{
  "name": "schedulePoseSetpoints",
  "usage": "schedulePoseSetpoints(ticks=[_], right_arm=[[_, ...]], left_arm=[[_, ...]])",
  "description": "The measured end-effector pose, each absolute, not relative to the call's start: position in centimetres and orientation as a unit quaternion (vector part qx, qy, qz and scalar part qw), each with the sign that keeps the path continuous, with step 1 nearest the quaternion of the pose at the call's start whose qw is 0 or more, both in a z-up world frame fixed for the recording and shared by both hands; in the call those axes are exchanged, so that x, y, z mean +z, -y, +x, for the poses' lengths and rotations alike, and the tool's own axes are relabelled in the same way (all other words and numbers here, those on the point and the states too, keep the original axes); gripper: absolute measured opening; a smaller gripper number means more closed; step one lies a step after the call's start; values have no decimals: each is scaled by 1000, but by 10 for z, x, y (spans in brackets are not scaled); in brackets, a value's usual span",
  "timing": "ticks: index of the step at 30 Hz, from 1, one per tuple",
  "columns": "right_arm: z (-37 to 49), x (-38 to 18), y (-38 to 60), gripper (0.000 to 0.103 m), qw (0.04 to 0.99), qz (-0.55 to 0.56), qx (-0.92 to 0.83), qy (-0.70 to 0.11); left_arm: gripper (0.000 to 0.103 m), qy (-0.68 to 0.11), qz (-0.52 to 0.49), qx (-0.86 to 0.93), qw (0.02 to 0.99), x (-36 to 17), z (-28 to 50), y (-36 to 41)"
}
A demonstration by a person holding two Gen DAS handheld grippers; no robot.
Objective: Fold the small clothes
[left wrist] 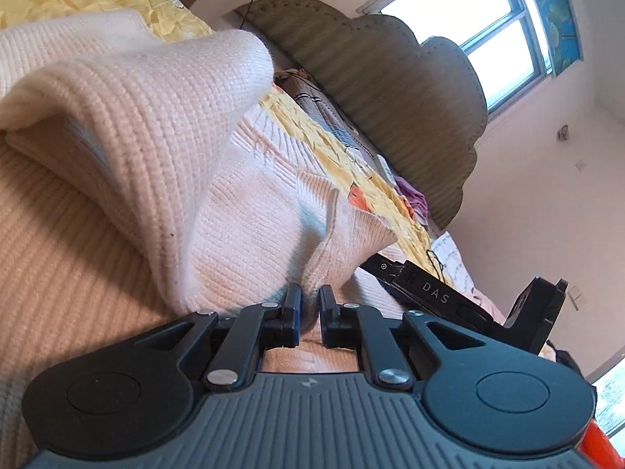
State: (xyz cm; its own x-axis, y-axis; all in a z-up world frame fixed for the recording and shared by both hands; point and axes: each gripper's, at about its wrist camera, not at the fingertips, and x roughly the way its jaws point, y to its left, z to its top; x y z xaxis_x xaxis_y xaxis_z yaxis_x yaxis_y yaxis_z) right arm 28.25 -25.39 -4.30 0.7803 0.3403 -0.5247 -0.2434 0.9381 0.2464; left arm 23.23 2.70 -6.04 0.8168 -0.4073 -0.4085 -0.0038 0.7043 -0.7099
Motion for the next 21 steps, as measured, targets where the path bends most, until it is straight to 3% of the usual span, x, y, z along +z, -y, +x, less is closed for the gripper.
schedulePoseSetpoints(ticks=[9, 13, 21], right_arm=[[283, -36, 277, 73, 921, 171, 167, -309], [273, -25, 302, 90, 868, 328, 164, -334], [275, -15, 263, 93, 829, 290, 201, -433]], left_arm=[[10, -267, -342, -125, 892, -64, 221, -13], [14, -272, -285, -141, 908, -57, 219, 4], [16, -280, -290, -158, 901, -58, 218, 0]])
